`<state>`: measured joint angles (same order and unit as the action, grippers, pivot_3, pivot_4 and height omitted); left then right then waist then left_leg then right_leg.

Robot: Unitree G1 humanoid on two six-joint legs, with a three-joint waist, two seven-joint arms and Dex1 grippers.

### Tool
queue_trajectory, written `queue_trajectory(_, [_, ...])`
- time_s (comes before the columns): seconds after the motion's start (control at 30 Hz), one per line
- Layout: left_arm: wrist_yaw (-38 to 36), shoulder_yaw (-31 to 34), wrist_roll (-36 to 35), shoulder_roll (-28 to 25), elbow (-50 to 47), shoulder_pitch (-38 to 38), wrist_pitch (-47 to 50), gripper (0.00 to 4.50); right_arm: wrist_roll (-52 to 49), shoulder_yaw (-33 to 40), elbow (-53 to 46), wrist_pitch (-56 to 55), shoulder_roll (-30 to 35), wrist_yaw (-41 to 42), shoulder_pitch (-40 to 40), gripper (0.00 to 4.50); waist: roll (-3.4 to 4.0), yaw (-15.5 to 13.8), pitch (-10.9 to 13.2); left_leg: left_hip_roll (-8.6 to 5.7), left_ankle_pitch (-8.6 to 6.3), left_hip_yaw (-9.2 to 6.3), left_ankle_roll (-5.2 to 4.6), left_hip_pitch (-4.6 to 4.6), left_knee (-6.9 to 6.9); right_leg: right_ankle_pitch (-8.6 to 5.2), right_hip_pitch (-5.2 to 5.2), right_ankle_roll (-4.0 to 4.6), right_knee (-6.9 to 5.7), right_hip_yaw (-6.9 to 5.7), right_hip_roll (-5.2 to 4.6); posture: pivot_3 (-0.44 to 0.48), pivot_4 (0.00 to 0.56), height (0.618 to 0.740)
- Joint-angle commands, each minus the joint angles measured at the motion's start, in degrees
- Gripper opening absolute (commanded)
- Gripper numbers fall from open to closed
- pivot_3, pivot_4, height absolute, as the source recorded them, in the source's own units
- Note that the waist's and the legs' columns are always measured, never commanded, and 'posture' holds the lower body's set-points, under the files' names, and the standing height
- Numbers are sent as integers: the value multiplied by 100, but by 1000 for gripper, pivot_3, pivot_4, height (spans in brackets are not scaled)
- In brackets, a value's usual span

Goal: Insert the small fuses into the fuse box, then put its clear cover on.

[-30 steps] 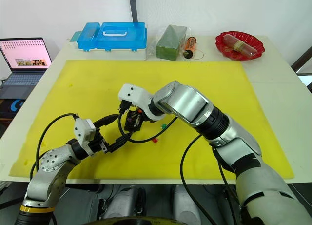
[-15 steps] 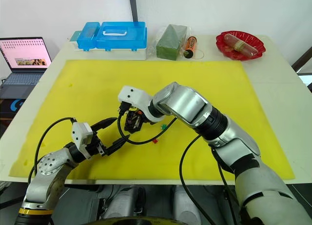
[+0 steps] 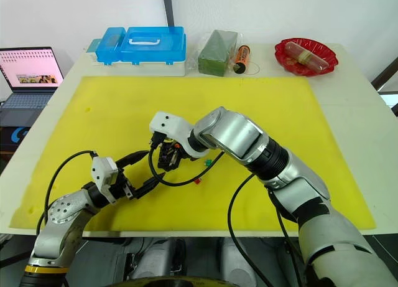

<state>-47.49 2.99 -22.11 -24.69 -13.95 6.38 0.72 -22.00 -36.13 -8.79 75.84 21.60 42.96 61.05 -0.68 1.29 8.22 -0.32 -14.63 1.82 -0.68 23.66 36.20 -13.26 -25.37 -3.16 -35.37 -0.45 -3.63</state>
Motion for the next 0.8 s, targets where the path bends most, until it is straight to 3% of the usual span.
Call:
queue_trajectory(0.03, [32,-5,-58,-9,-214,-47,-43,4459,138,-92,-29,-167,9,-33,25,0,0,1,0,0,0,0,0,0,0,0,0,0,0,0,0,0,150,740])
queue_trajectory(0.2, [14,21,-75,-23,-175,-41,-69,4459,135,-93,-29,-198,28,23,24,0,0,5,0,0,0,0,0,0,0,0,0,0,-1,0,0,0,150,740])
queue_trajectory(0.23, [5,26,-78,-25,-157,-43,-76,4500,138,-90,-21,-207,30,30,26,509,0,4,0,0,0,0,0,0,0,0,0,0,0,0,0,0,150,740])
queue_trajectory(0.3, [-9,33,-84,-26,-133,-51,-82,4500,147,-84,-22,-217,37,43,28,1025,0,2,0,0,0,0,0,0,0,0,0,0,0,0,0,0,150,740])
queue_trajectory(0.8, [71,-20,-76,-29,-278,-178,105,4500,124,81,-124,-330,155,159,102,1025,0,-6,0,0,0,2,0,0,0,0,0,0,1,0,0,0,150,740])
